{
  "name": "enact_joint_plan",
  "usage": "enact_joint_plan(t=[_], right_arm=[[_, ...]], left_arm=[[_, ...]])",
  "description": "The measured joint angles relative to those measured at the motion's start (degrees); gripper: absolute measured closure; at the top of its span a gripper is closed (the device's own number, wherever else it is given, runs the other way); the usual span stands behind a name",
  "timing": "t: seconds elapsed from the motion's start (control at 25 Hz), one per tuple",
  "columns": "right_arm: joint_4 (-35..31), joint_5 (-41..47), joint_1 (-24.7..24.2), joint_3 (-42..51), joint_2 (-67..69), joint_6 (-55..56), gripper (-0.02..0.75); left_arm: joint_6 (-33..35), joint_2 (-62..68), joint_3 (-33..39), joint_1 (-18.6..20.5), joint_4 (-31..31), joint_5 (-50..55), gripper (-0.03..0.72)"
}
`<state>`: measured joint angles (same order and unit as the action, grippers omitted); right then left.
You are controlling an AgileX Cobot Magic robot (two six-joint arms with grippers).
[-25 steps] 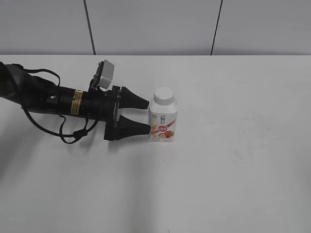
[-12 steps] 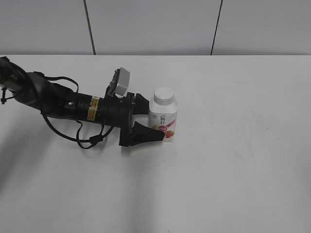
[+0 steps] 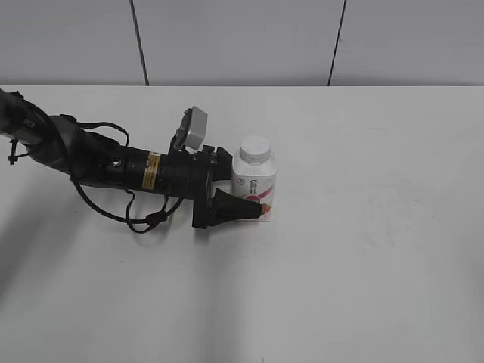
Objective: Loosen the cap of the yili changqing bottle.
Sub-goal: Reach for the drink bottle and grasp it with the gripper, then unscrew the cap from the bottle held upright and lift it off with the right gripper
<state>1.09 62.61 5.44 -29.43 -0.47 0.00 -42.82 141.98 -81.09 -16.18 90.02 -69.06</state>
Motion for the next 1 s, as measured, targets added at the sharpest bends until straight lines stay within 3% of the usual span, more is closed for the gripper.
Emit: enact_joint_plan(t=[0.32, 1.0], right_arm=[[0.0, 0.0, 0.0, 0.0, 0.0, 0.0, 0.35], [0.0, 0.0, 0.0, 0.0, 0.0, 0.0, 0.35]], left_arm=[[0.0, 0.0, -0.06, 0.0, -0.37, -0.1, 0.258], [0.0, 0.0, -0.11, 0.0, -0.42, -0.1, 0.27]])
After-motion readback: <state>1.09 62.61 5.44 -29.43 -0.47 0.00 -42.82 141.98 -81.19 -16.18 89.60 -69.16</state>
